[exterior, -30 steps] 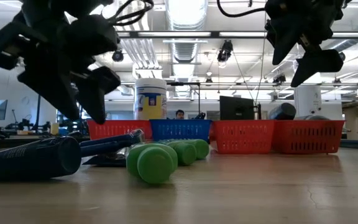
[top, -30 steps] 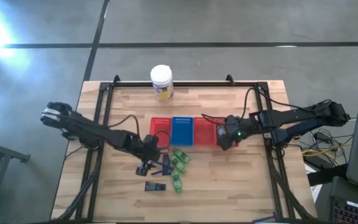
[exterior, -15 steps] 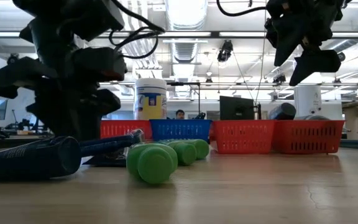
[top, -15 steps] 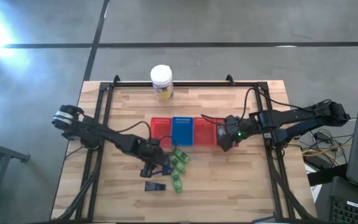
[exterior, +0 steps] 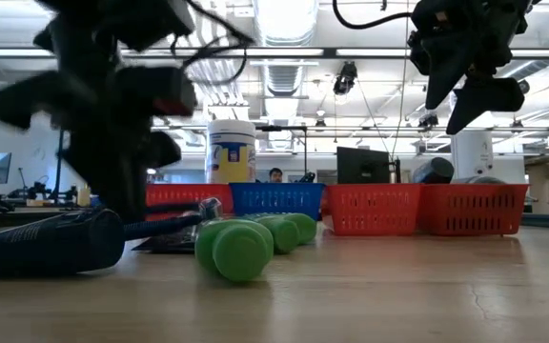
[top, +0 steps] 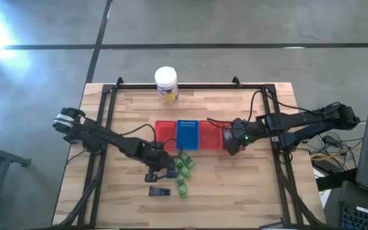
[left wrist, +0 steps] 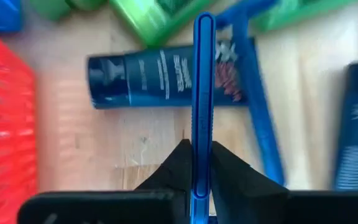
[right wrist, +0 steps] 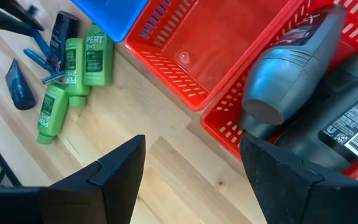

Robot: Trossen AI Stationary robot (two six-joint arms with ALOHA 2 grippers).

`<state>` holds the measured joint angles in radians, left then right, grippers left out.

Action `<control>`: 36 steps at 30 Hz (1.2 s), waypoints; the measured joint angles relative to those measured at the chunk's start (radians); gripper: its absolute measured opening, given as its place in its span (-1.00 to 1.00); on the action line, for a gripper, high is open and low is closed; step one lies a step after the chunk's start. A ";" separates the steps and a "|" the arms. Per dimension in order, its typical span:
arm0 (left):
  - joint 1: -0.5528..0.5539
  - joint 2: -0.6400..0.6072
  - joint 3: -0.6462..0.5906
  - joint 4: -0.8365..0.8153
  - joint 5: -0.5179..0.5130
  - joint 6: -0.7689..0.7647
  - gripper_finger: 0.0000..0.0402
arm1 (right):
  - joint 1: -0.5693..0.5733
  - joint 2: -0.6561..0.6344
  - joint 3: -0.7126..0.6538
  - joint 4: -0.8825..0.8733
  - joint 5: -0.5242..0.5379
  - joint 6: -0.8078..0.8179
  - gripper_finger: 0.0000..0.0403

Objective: Pick & Place Travel size toiletries
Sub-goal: Put the top razor into the left red bin

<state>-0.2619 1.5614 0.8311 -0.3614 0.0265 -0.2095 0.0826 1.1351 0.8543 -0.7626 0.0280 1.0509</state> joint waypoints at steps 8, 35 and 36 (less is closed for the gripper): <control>0.037 -0.185 0.070 -0.119 -0.191 -0.330 -0.82 | 0.000 0.000 0.000 0.000 0.037 -0.011 0.32; 0.306 -0.102 0.010 -0.056 -0.283 -1.051 -0.50 | 0.000 0.000 0.000 -0.005 0.159 -0.031 0.24; 0.306 -0.105 0.010 -0.059 -0.283 -1.053 -0.43 | 0.000 0.000 0.000 -0.005 0.159 -0.033 0.23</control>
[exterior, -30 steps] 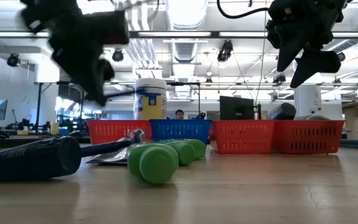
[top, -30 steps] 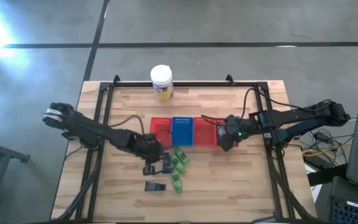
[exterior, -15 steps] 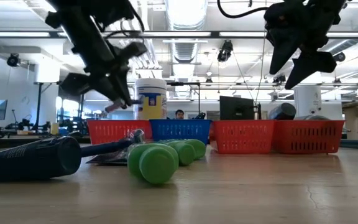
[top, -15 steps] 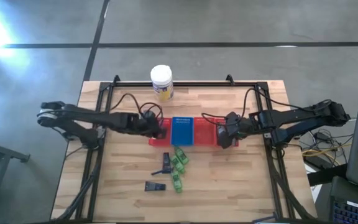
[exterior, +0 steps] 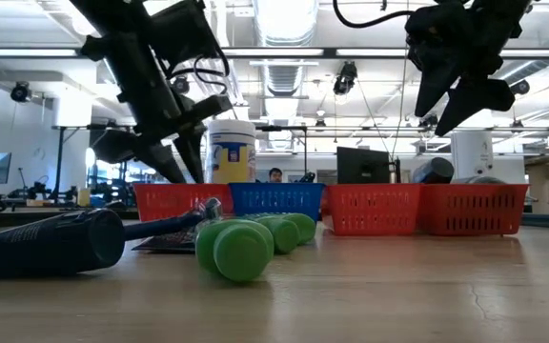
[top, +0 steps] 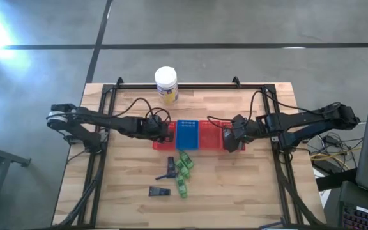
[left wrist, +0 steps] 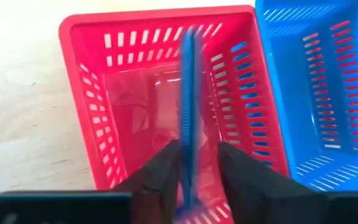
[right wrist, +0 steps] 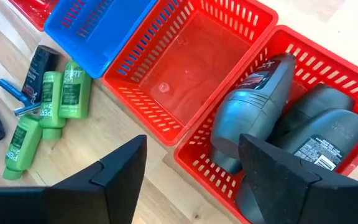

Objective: Pick & Place Travel size toiletries
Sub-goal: Put the top razor into the left red bin, then put the razor into the left red bin

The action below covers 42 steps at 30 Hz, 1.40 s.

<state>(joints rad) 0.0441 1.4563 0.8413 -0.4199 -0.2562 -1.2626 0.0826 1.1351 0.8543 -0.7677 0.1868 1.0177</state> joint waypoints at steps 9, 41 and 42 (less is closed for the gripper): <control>-0.008 -0.068 0.006 0.021 0.089 0.130 0.01 | 0.000 0.000 0.000 -0.008 0.000 -0.010 0.16; -0.469 0.219 0.109 0.079 0.112 0.882 0.04 | 0.000 0.000 0.000 -0.075 -0.031 -0.053 0.48; -0.469 0.234 0.116 0.078 0.112 0.870 0.04 | 0.000 0.000 0.000 -0.075 -0.031 -0.054 0.48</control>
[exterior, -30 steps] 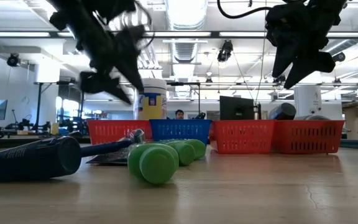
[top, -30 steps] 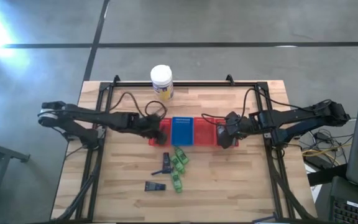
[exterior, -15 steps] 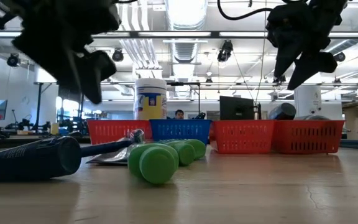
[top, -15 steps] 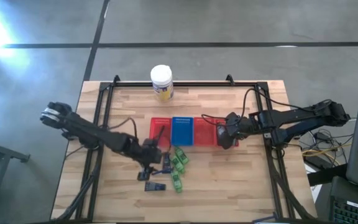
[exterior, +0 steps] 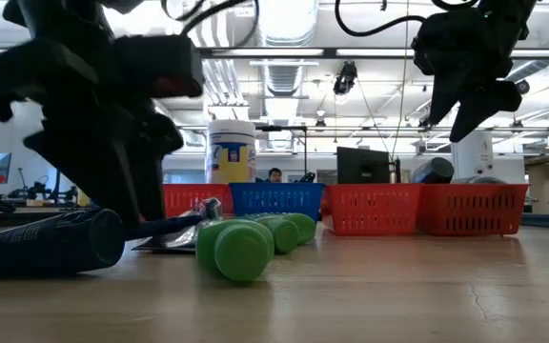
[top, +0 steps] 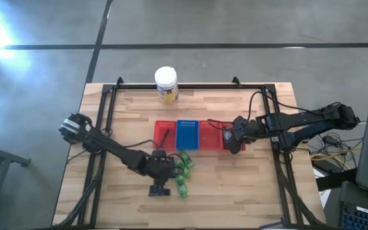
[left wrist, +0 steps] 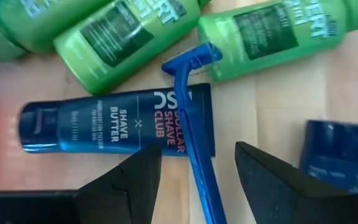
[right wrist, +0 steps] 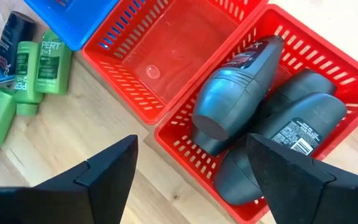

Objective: Pick & Place Travel size toiletries
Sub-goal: Put the razor into the left red bin

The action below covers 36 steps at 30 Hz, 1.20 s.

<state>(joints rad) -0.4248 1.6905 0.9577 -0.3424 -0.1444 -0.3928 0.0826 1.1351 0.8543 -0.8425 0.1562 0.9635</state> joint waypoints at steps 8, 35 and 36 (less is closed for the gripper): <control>0.000 0.056 0.032 -0.015 -0.007 -0.132 -0.10 | 0.000 0.000 0.000 -0.024 0.000 -0.017 0.41; 0.118 -0.208 0.114 -0.297 -0.111 -0.492 -0.87 | 0.000 0.000 0.000 -0.029 0.017 -0.059 0.21; 0.153 -0.222 0.100 -0.310 -0.129 -0.594 -0.86 | 0.000 0.000 0.000 -0.028 0.026 -0.059 0.22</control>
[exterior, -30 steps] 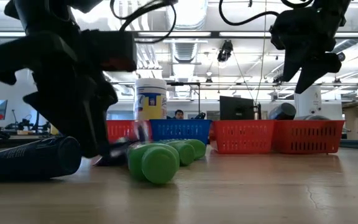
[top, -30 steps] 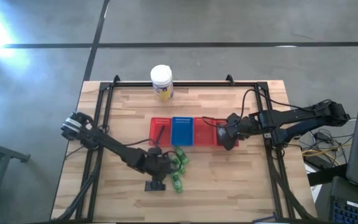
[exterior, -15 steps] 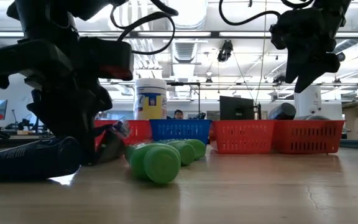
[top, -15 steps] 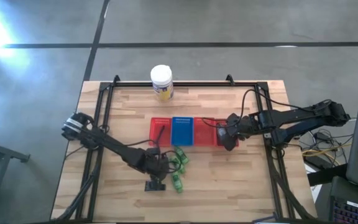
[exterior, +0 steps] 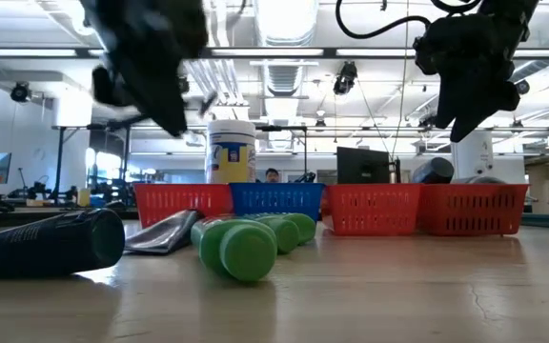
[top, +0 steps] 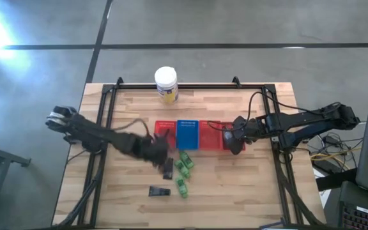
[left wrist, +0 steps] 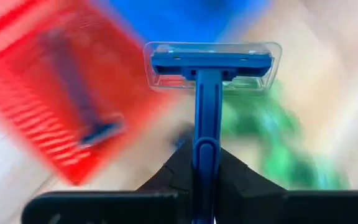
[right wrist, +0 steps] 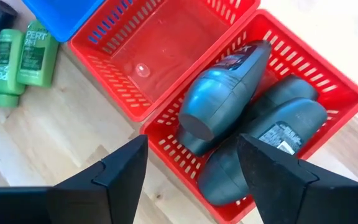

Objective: Pick & Place Travel size toiletries
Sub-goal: Put the razor into the left red bin, then put the bottom shave cream into the blue bin

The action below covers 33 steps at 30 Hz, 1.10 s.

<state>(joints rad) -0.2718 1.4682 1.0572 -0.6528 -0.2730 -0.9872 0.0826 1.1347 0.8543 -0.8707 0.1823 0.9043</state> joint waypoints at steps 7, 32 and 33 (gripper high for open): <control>0.222 -0.063 -0.078 0.056 -0.042 -0.307 -0.76 | -0.001 0.000 0.000 0.008 0.008 0.000 0.30; 0.364 0.065 -0.123 0.172 0.078 -0.193 -0.34 | 0.000 0.000 0.000 0.010 0.053 0.005 0.12; 0.364 0.053 -0.123 0.172 0.080 -0.192 -0.30 | 0.000 0.000 0.000 0.010 0.053 0.005 0.12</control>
<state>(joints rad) 0.0923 1.5209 0.9345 -0.4803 -0.1934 -1.1791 0.0824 1.1347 0.8543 -0.8606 0.2348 0.9089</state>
